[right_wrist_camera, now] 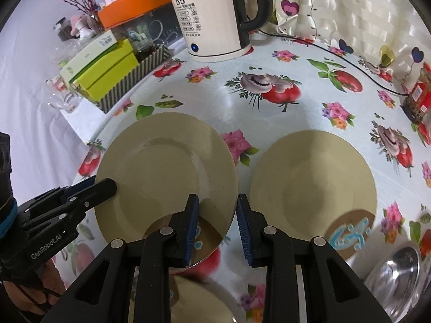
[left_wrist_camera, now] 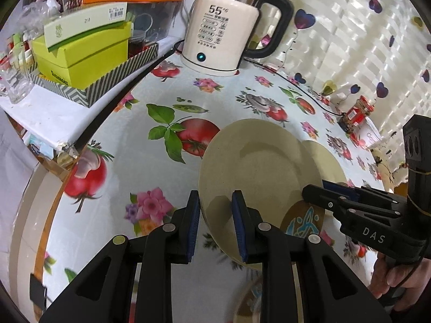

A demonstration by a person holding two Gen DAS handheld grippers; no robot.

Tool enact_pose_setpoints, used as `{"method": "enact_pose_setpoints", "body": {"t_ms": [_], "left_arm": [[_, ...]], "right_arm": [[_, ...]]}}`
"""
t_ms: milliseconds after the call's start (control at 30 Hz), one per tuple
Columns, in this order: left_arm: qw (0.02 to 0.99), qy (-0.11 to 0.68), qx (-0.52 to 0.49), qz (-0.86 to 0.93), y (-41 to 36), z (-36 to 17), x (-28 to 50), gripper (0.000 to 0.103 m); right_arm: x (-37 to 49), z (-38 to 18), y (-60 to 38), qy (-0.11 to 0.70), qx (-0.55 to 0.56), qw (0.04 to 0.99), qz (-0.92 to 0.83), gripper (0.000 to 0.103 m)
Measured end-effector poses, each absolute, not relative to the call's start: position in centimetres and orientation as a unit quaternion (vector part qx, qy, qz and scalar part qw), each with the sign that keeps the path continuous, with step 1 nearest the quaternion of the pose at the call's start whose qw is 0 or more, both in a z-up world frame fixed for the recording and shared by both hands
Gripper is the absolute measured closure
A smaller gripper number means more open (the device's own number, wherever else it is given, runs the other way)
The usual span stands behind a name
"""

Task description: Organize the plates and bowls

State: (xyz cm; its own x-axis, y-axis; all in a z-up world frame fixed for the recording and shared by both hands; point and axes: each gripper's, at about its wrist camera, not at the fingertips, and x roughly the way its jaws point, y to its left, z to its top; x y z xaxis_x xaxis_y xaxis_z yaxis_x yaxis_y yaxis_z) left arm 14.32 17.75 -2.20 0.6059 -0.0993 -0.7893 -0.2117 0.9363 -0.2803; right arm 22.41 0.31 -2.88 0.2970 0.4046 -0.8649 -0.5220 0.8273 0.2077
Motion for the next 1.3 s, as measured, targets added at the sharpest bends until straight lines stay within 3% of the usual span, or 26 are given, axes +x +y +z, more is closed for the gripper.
{"method": "enact_pose_setpoints", "body": {"t_ms": [733,1300], "left_arm": [[0.865,0.48,-0.147,0.008,11.5,-2.9,5.3,0.078],[0.85,0.51,-0.133,0.003,10.2,-5.2,3.9,0.078]], "right_arm": [[11.5,-3.2,-6.2,0.538,-0.065,0.792,0.281,0.075],[9.8,-5.3,-7.0,0.554,-0.083,0.782,0.274,0.073]]}}
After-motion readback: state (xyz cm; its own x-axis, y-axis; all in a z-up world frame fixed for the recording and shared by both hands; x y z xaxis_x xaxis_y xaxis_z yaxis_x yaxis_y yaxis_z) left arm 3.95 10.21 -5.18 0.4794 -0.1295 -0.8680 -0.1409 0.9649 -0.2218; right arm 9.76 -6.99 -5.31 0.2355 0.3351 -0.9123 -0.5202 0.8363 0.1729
